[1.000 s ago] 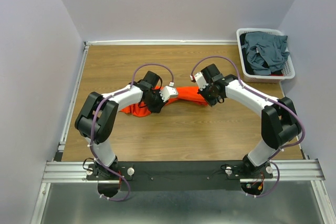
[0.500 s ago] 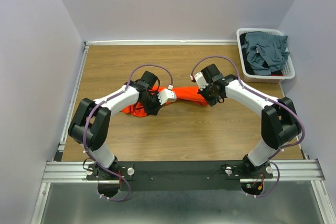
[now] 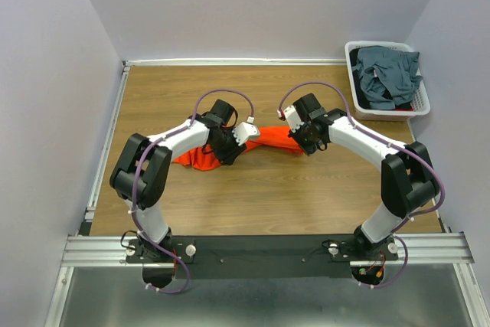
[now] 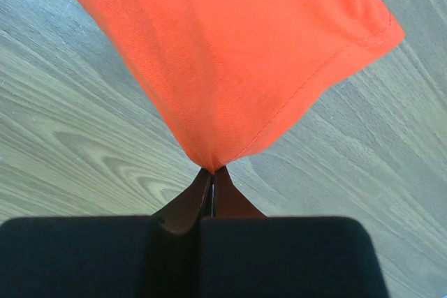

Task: Fold and stack the t-shirts
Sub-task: Flatten the tshirt out

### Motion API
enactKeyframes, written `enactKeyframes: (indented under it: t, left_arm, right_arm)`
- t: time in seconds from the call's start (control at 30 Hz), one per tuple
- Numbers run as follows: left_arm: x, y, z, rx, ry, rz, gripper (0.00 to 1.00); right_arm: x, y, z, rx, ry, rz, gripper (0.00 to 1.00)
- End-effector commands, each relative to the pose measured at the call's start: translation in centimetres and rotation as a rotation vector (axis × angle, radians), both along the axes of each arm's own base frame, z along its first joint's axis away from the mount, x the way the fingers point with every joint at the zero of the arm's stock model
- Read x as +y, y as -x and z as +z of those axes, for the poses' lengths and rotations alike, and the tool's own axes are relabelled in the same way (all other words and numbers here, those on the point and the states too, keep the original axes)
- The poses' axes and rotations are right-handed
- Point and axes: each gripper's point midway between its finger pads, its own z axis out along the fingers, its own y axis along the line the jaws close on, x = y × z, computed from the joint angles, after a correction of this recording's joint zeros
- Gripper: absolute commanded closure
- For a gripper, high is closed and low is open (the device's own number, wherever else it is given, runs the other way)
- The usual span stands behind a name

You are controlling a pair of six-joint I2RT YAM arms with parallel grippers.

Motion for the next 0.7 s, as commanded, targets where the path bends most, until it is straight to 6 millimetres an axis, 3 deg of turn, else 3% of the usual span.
enactKeyframes:
  t: [0.0,0.13,0.23,0.37,0.4,0.53,0.67]
  left_arm:
    - [-0.1,-1.6,-0.5,-0.030,-0.019,0.038,0.51]
    - [0.6,-0.9,-2.5,-0.003,-0.056,0.040,0.53]
    - [1.2,-0.1,-3.7,0.025,-0.073,0.043,0.63]
    - [1.5,1.3,-3.8,0.057,-0.076,0.019,0.90]
    - [1.6,1.3,-3.0,0.042,-0.069,0.017,1.00]
    - [2.5,1.9,0.5,0.019,-0.032,0.015,1.00]
    - [4.4,0.0,7.1,-0.096,0.045,0.064,1.00]
  right_arm:
    - [0.0,0.3,-0.1,0.022,-0.001,-0.010,0.99]
    - [-0.1,0.3,-0.1,0.023,-0.002,-0.010,1.00]
    - [-0.2,0.4,-0.1,0.023,0.002,-0.011,1.00]
    - [-0.4,0.3,0.0,0.016,0.007,-0.009,1.00]
    - [-0.6,0.2,0.1,0.014,0.009,-0.011,0.99]
    - [-1.5,-0.2,1.0,-0.021,0.020,-0.022,0.99]
    - [-2.4,-0.9,2.6,-0.070,0.023,-0.030,0.99]
